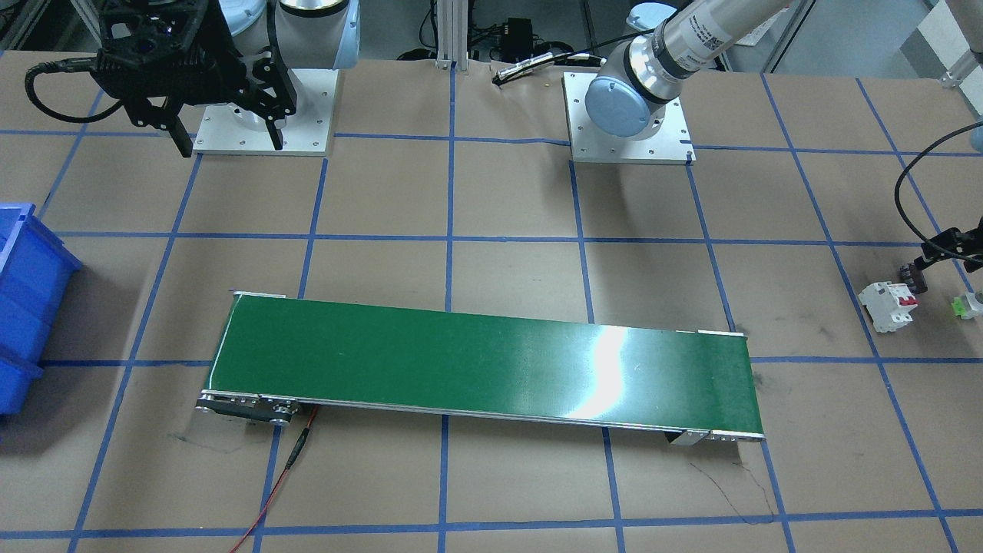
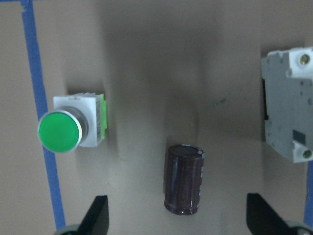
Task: Move capacitor from left to right
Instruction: 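Lower the left gripper onto the brown capacitor and close on it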
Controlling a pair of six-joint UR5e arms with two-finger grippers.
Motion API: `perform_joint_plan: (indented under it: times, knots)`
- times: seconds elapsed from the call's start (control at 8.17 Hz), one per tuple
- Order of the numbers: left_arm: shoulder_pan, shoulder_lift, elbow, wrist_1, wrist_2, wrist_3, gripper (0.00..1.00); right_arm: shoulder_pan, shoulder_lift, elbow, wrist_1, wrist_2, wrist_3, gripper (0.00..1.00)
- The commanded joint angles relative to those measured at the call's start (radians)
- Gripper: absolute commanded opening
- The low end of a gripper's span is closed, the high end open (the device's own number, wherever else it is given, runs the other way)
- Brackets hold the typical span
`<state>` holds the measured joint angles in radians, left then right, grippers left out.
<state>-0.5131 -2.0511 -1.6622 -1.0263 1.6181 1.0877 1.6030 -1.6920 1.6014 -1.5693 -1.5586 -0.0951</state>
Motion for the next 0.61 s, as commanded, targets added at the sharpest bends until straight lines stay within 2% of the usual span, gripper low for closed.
perform_joint_plan:
  times: [0.0,0.49]
  knots:
    - [0.002,-0.013,-0.010,0.035,-0.003,0.006,1.00,0.000,0.002,0.000,0.000,0.000,0.000,1.00]
    - [0.002,-0.044,-0.014,0.038,-0.004,-0.002,1.00,0.002,0.000,0.000,0.000,0.000,0.000,1.00]
